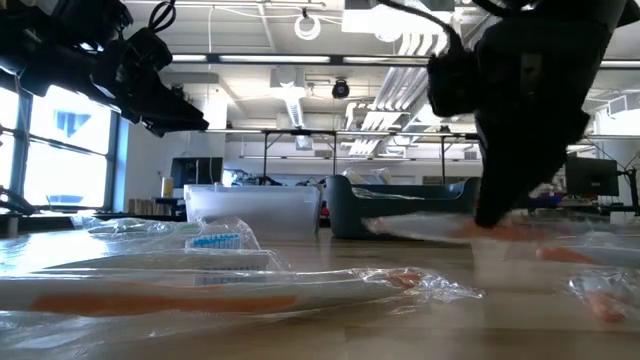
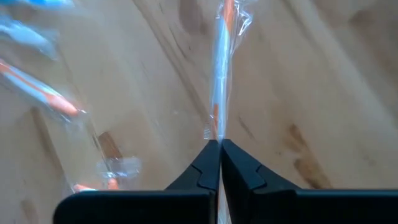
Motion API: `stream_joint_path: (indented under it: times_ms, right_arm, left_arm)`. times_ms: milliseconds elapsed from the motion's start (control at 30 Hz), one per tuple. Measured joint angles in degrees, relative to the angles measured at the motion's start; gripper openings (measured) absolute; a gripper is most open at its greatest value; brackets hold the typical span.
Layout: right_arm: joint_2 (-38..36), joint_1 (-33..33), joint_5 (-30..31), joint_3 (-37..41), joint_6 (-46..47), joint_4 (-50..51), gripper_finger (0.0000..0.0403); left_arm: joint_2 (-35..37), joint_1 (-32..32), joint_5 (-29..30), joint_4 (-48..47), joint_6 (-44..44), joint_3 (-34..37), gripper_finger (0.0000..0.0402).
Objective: Pick & Place Toothbrushes
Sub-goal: Put the orange toothbrush into the blue bin
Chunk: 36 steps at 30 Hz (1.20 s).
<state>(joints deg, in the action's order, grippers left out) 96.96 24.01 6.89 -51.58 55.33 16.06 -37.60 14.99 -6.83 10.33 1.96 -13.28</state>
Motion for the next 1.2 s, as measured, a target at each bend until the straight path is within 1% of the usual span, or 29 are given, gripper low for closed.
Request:
stream_joint_path:
  times_ms: [133, 433, 600, 800, 933, 1033, 1100, 1200]
  right_arm:
    - [-3.7, 0.0, 3.4, 0.0, -2.0, 0.0, 0.0003]
    - [-15.2, -0.1, 14.5, -0.1, -10.5, 0.3, 0.0003]
    - [-20.5, -1.0, 20.3, -0.1, -17.5, 0.4, 0.0003]
    - [-24.6, -4.5, 25.9, -0.1, -30.2, 0.2, 0.0003]
    - [-25.9, -8.5, 27.6, -0.1, -37.3, -0.5, 0.0003]
    - [-26.5, -12.4, 27.4, -0.1, -41.6, -1.2, 0.0003]
    - [-26.6, -15.1, 26.6, -0.1, -44.3, -2.5, 0.0003]
    - [-26.6, -19.6, 23.4, -0.1, -47.9, -4.3, 0.0003]
  left_arm:
    - [0.0, 0.0, 0.0, 0.0, 0.0, 0.0, 0.0171]
    - [0.0, 0.0, 0.0, 0.0, 0.0, 0.0, 0.0171]
    - [0.0, 0.0, 0.0, 0.0, 0.0, 0.0, 0.0171]
    - [0.0, 0.0, 0.0, 0.0, 0.0, 0.0, 0.0171]
    - [0.0, 0.0, 0.0, 0.0, -0.1, 0.0, 0.0171]
    - [0.0, 0.0, 0.0, 0.0, -0.2, 0.0, 0.0171]
    - [0.0, 0.0, 0.0, 0.0, -0.2, 0.0, 0.0171]
    - [0.0, 0.0, 0.0, 0.0, -0.2, 0.0, 0.0171]
